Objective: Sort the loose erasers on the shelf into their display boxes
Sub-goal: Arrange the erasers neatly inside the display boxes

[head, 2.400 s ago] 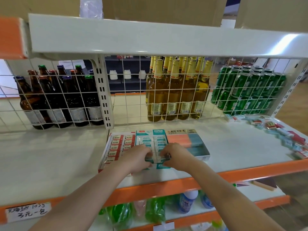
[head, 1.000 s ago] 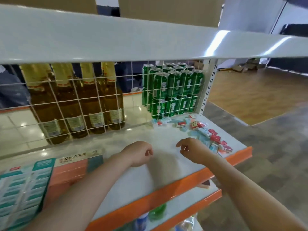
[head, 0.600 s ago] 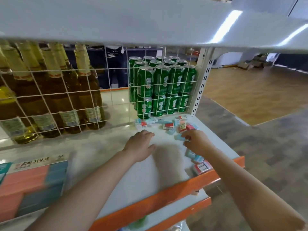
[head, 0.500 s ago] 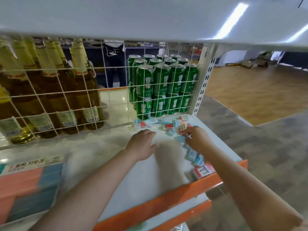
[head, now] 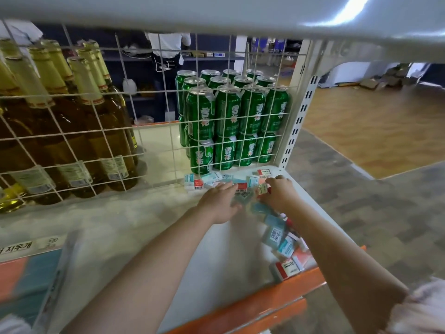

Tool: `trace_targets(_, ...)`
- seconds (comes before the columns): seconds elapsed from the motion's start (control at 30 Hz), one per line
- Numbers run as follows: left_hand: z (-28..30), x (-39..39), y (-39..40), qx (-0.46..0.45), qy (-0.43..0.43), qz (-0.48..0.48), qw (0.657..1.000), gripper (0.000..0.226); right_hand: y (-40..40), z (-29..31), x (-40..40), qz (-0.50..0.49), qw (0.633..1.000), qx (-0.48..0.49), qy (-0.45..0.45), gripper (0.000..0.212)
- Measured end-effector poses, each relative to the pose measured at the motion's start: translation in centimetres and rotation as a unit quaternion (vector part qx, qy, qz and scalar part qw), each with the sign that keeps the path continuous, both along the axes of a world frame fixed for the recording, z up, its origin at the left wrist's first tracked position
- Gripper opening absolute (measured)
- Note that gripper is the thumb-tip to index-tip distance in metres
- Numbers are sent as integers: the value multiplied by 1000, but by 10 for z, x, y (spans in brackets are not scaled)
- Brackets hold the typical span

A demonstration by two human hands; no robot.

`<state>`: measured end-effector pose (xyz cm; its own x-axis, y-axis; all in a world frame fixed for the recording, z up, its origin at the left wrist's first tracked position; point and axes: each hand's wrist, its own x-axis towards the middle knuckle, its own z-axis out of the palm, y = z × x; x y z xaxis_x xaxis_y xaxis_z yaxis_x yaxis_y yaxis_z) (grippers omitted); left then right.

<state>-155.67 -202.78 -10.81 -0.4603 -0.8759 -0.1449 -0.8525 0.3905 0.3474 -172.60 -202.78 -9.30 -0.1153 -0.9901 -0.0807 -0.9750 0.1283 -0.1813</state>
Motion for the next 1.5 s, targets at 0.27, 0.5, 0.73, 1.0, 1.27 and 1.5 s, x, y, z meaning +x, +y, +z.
trace_targets(0.27,-7,-12,-16,-2,-6,19,1000,70,-5,-3,-5,-10,996,-18,-91,42)
trace_targets(0.5,-16,-22,-22,-17,63,50,997,54,0,-9,-5,-12,986,-64,-153,32)
trace_targets(0.73,-19,-22,-18,-13,144,82,986,28,1,-4,-7,-32,985,-77,-154,22)
trace_targets(1.0,-16,-4,-6,-11,170,85,982,17,15,0,-5,-40,980,-79,-176,19)
trace_targets(1.27,-10,29,1,-22,246,185,951,26,20,3,12,-31,962,-74,-261,35)
trace_targets(1.5,-5,57,14,31,385,247,889,26,31,6,33,-7,957,-88,-276,30)
